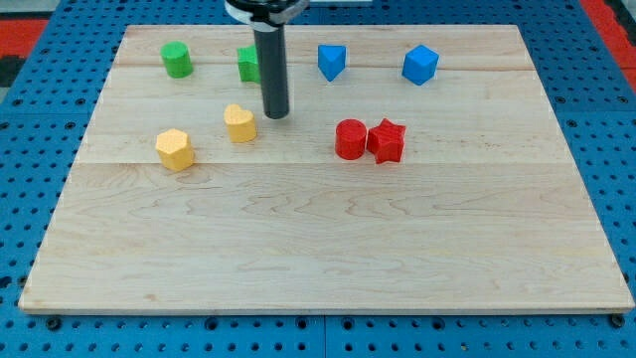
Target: Push the green star into the green circle
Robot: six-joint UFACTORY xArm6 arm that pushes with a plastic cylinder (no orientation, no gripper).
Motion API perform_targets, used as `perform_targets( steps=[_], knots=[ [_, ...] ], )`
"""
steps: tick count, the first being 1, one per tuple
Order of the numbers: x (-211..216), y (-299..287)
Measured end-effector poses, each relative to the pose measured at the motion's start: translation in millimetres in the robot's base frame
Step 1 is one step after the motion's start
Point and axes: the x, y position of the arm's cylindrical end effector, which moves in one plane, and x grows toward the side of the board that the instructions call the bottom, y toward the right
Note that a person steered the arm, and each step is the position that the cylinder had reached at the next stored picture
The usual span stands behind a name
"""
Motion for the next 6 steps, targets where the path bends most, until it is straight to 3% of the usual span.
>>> perform_targets(
  steps=[3,5,6],
  knots=[
    [10.0,-73.3],
    [-25.7,6.5],
    [-75.9,10.4]
  ],
)
